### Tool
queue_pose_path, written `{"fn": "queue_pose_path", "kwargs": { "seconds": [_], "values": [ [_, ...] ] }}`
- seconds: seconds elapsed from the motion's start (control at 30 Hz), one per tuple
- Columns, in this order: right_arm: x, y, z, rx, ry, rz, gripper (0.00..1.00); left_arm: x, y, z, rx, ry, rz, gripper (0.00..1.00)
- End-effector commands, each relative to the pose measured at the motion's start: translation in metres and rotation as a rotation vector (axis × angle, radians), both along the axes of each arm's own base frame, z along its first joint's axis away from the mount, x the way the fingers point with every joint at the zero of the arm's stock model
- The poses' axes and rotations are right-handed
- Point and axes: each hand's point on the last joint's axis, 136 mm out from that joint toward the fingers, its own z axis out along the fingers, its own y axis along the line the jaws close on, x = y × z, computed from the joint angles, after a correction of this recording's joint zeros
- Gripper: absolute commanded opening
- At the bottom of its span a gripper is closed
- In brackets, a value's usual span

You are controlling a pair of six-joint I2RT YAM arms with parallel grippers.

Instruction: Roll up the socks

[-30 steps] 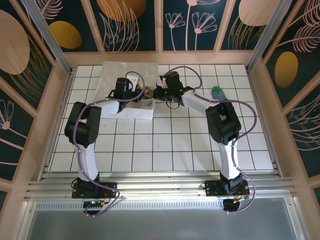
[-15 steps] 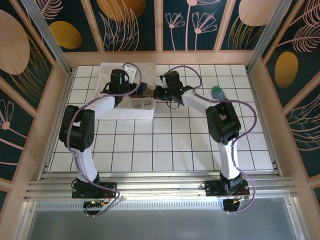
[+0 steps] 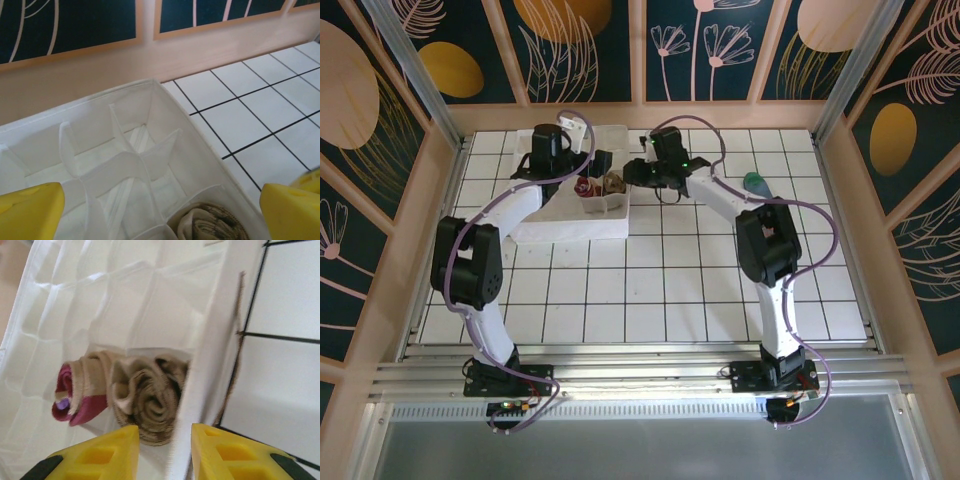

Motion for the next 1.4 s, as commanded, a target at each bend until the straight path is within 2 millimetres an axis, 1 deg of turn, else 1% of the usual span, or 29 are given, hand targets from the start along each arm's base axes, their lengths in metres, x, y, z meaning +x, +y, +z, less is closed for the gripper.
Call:
{"fn": "queue_pose_path", "kwargs": {
  "seconds": [0.0,0.03,0.1,0.2,0.27,0.33,0.4,0.43,0.5,0.53,0.6,0.67,0.73,0.83,0.9,0.97,1.0,1.07,1.1,1.13,1.2,1.27,1.3,1.37],
  "values": [
    [0.006,-0.034,0.031,-0.016,-0.033,-0.039,0.35,-0.011,-0.009,0.024,-0.079,0.008,-0.057,0.99],
    [0.006,-0.049,0.028,-0.035,-0.023,-0.066,0.35,-0.01,-0.01,0.025,-0.097,0.034,-0.046,0.99],
    [0.004,-0.084,0.021,-0.063,-0.008,-0.129,0.35,-0.007,-0.013,0.019,-0.09,0.096,-0.057,0.99],
    [-0.008,-0.158,-0.007,-0.128,0.037,-0.282,0.35,-0.006,-0.018,0.004,-0.078,0.172,-0.082,0.99],
    [-0.021,-0.214,-0.026,-0.179,0.079,-0.419,0.35,-0.008,-0.021,0.001,-0.104,0.174,-0.095,0.99],
    [-0.036,-0.267,-0.043,-0.199,0.138,-0.552,0.35,-0.012,-0.031,0.003,-0.137,0.169,-0.143,0.99],
    [-0.052,-0.309,-0.058,-0.201,0.197,-0.668,0.35,-0.015,-0.042,0.002,-0.135,0.171,-0.162,0.99],
    [-0.06,-0.326,-0.066,-0.196,0.227,-0.717,0.35,-0.016,-0.049,0.002,-0.115,0.168,-0.168,0.99],
    [-0.075,-0.351,-0.081,-0.185,0.278,-0.787,0.36,-0.022,-0.069,-0.001,-0.073,0.161,-0.196,0.99],
    [-0.08,-0.359,-0.087,-0.179,0.298,-0.809,0.36,-0.026,-0.081,-0.003,-0.051,0.155,-0.215,0.99],
    [-0.089,-0.366,-0.1,-0.177,0.334,-0.825,0.36,-0.035,-0.104,-0.004,-0.019,0.146,-0.259,0.99],
    [-0.092,-0.361,-0.11,-0.169,0.361,-0.807,0.36,-0.043,-0.124,-0.006,0.003,0.144,-0.289,0.99],
    [-0.094,-0.349,-0.122,-0.157,0.397,-0.774,0.36,-0.053,-0.142,-0.007,0.038,0.13,-0.311,0.99],
    [-0.099,-0.324,-0.139,-0.156,0.451,-0.71,0.36,-0.069,-0.16,-0.01,0.146,0.075,-0.338,0.99],
    [-0.104,-0.302,-0.147,-0.159,0.474,-0.664,0.36,-0.077,-0.164,-0.015,0.233,0.034,-0.337,0.99],
    [-0.109,-0.276,-0.151,-0.159,0.481,-0.61,0.36,-0.078,-0.153,-0.014,0.279,-0.004,-0.265,0.99],
    [-0.112,-0.26,-0.153,-0.148,0.482,-0.579,0.36,-0.074,-0.141,-0.01,0.28,-0.031,-0.186,0.99],
    [-0.117,-0.224,-0.153,-0.105,0.488,-0.512,0.36,-0.065,-0.102,-0.003,0.266,-0.077,0.054,0.99],
    [-0.121,-0.202,-0.153,-0.086,0.488,-0.468,0.36,-0.064,-0.084,-0.003,0.264,-0.095,0.154,0.99],
    [-0.126,-0.18,-0.153,-0.079,0.487,-0.42,0.36,-0.067,-0.072,-0.006,0.274,-0.101,0.196,0.99],
    [-0.135,-0.14,-0.152,-0.071,0.484,-0.322,0.36,-0.076,-0.064,-0.014,0.291,-0.092,0.192,0.99],
    [-0.14,-0.113,-0.149,-0.064,0.488,-0.253,0.36,-0.085,-0.07,-0.02,0.291,-0.066,0.131,0.99],
    [-0.141,-0.104,-0.145,-0.058,0.483,-0.226,0.36,-0.091,-0.077,-0.024,0.286,-0.049,0.075,0.99],
    [-0.135,-0.098,-0.133,-0.036,0.456,-0.205,0.37,-0.105,-0.092,-0.038,0.281,-0.009,-0.054,0.99]
  ]
}}
